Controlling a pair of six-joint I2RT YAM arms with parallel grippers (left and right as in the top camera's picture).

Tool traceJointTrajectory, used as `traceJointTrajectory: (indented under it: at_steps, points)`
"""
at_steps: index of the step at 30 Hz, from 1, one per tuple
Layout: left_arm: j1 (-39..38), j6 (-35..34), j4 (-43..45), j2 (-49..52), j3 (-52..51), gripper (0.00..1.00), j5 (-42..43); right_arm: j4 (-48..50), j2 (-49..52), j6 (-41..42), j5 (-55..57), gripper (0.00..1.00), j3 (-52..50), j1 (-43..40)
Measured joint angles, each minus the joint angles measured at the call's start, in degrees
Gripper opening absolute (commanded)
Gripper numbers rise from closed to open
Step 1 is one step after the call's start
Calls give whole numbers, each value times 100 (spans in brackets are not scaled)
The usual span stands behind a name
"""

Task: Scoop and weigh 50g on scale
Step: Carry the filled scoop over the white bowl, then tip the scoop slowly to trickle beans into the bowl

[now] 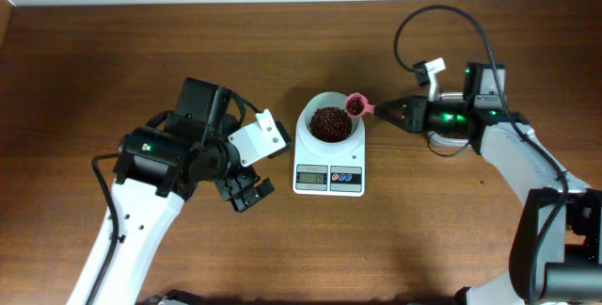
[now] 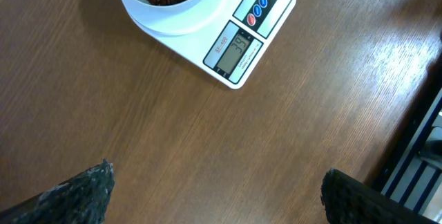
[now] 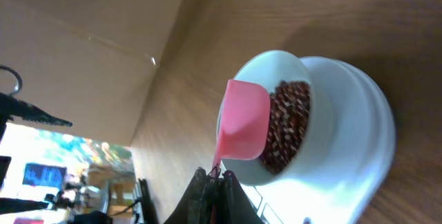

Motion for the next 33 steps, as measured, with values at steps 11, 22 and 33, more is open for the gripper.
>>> traceJointTrajectory:
  at_steps: [11,22,33]
  points:
    - [0,0,2,0,0,99,0,168,0,-1716,1060,4,0,785]
    - [0,0,2,0,0,99,0,-101,0,-3609,1073,4,0,785]
    - [0,0,2,0,0,99,0,-92,0,-4483,1056,4,0,785]
